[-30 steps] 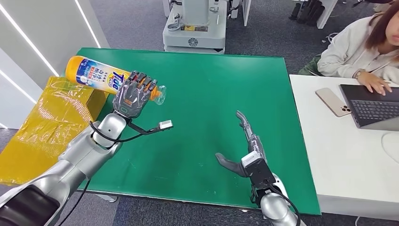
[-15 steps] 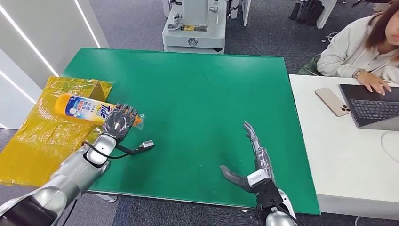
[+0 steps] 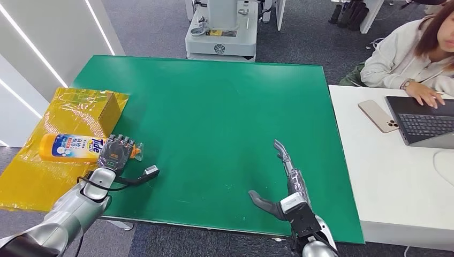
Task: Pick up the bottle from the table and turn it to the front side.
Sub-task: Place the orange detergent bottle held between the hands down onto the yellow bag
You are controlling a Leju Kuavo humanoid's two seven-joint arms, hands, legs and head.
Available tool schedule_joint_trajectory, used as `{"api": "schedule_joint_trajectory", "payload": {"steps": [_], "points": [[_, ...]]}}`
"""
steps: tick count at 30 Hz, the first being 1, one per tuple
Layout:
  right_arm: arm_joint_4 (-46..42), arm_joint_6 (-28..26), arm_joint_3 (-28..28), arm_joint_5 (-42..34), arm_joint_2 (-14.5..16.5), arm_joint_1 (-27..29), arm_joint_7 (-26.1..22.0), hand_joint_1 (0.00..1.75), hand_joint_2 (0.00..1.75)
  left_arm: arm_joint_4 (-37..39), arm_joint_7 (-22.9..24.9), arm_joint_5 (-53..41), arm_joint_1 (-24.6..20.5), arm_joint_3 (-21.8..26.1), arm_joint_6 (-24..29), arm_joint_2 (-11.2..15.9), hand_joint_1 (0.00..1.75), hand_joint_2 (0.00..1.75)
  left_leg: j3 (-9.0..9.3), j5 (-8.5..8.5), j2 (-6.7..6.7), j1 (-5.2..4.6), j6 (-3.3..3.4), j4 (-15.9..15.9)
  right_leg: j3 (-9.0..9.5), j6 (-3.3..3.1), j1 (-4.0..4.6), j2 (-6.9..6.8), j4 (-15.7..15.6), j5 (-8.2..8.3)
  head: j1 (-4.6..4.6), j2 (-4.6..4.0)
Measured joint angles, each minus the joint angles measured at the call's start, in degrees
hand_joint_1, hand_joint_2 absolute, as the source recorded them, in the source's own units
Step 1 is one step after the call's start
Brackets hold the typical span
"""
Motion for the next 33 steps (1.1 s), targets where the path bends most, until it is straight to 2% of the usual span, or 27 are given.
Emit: {"api": "schedule_joint_trajectory", "payload": {"steps": [1, 13, 21, 29, 31, 33], "points": [[0.0, 0.1, 0.0, 0.0, 0.1, -0.1, 0.0, 0.00, 1.75, 0.2, -0.6, 0.0, -0.1, 0.0, 0.5, 0.0, 0.00, 1.75, 0.01, 0.01, -0.01, 0.00, 0.00, 0.0, 0.00, 0.00, 0.00, 0.00, 0.0, 0.00, 0.00, -0.01], [-0.4, 1.0, 0.2, 1.1, 0.9, -0.9, 0.6, 0.00, 1.75, 0.9, -8.6, 1.2, -1.6, 0.4, 4.1, -1.5, 0.00, 1.75, 0.04, 0.02, -0.16, -0.01, -0.01, 0.0, 0.09, 0.01, -0.01, -0.16, 0.0, -0.01, 0.00, -0.01], [-0.6, 1.1, 0.1, 1.8, 1.2, -0.8, 1.5, 0.00, 1.75, 1.1, -17.0, 9.9, -1.6, 5.1, 4.2, -4.5, 0.00, 1.75, 0.04, 0.02, -0.16, -0.02, -0.01, 0.0, 0.11, 0.01, -0.02, -0.16, 0.0, -0.01, 0.01, -0.01], [-0.6, 1.2, 0.1, 1.8, 1.2, -0.8, 1.5, 0.00, 1.75, 1.1, -18.3, 11.7, -1.1, 8.2, 4.1, -6.3, 0.00, 1.75, 0.04, 0.02, -0.16, -0.01, -0.01, 0.0, 0.10, 0.01, -0.02, -0.16, 0.0, -0.01, 0.00, -0.01], [-0.6, 1.2, 0.1, 1.8, 1.2, -0.8, 1.5, 0.00, 1.75, 1.0, -20.9, 14.8, -0.8, 9.1, 4.3, -6.8, 0.00, 1.75, 0.05, 0.02, -0.15, -0.01, -0.01, 0.0, 0.10, 0.01, -0.02, -0.15, 0.0, -0.01, 0.00, 0.00], [-0.6, 1.3, 0.0, 1.4, 1.2, -0.7, 1.3, 0.00, 1.75, -0.1, -27.7, 23.1, 0.6, 11.2, 4.6, -7.9, 0.00, 1.75, 0.05, 0.01, -0.13, -0.01, -0.01, 0.0, 0.07, 0.01, -0.02, -0.13, 0.0, -0.01, -0.01, 0.00]]}}
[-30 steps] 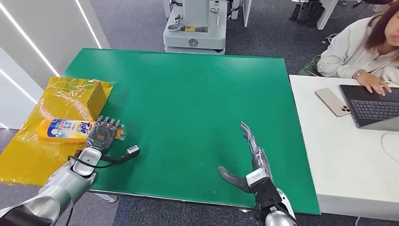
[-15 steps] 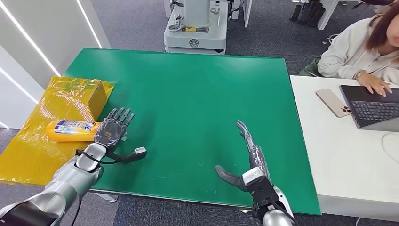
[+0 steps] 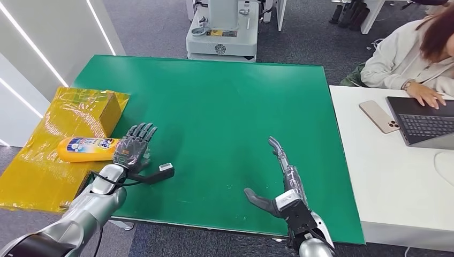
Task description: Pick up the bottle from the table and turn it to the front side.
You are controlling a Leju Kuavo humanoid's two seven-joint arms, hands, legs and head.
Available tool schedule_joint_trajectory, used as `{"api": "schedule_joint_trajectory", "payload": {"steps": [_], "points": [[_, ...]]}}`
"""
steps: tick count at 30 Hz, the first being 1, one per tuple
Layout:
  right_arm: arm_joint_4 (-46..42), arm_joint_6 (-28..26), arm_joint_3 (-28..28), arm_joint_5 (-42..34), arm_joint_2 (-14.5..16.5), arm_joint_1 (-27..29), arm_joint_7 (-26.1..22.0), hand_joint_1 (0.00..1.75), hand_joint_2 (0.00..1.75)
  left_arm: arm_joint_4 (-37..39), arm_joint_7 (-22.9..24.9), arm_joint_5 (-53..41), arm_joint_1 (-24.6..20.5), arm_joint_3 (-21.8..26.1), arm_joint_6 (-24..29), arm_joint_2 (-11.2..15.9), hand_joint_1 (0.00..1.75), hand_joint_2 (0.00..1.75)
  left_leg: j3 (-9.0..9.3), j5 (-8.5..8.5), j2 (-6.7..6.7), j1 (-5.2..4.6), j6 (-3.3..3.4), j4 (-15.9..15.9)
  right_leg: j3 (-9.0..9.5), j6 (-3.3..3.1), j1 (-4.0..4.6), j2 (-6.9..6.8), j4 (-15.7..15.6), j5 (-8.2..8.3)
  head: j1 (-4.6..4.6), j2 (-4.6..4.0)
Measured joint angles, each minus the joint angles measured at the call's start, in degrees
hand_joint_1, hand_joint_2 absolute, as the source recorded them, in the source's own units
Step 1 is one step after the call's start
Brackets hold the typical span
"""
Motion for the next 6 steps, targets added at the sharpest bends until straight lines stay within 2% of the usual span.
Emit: {"api": "schedule_joint_trajectory", "payload": {"steps": [3, 4, 6], "points": [[0.2, -0.4, -0.1, -2.1, 0.0, 0.5, -1.2, 0.00, 1.75, -5.8, -12.7, 18.4, 4.3, 4.2, -0.5, -3.0, 0.00, 1.75, -0.04, -0.01, -0.01, -0.01, 0.01, 0.0, -0.02, 0.01, -0.01, 0.00, 0.0, 0.00, 0.01, -0.01], [0.4, -0.8, -0.1, -3.3, 0.0, 0.7, -1.8, 0.00, 1.75, -8.9, -15.5, 24.4, 6.0, 5.2, -0.9, -4.2, 0.00, 1.75, -0.06, -0.02, -0.01, -0.01, 0.02, 0.0, -0.02, 0.01, -0.01, 0.00, -0.1, -0.01, 0.02, -0.01], [0.7, -1.5, -0.2, -5.1, 0.0, 1.0, -2.8, 0.00, 1.75, -14.2, -17.9, 31.5, 8.8, 5.9, -1.3, -5.9, 0.00, 1.75, -0.07, -0.05, 0.03, -0.02, 0.05, 0.0, -0.02, 0.02, -0.01, 0.03, -0.1, -0.01, 0.01, -0.01]]}}
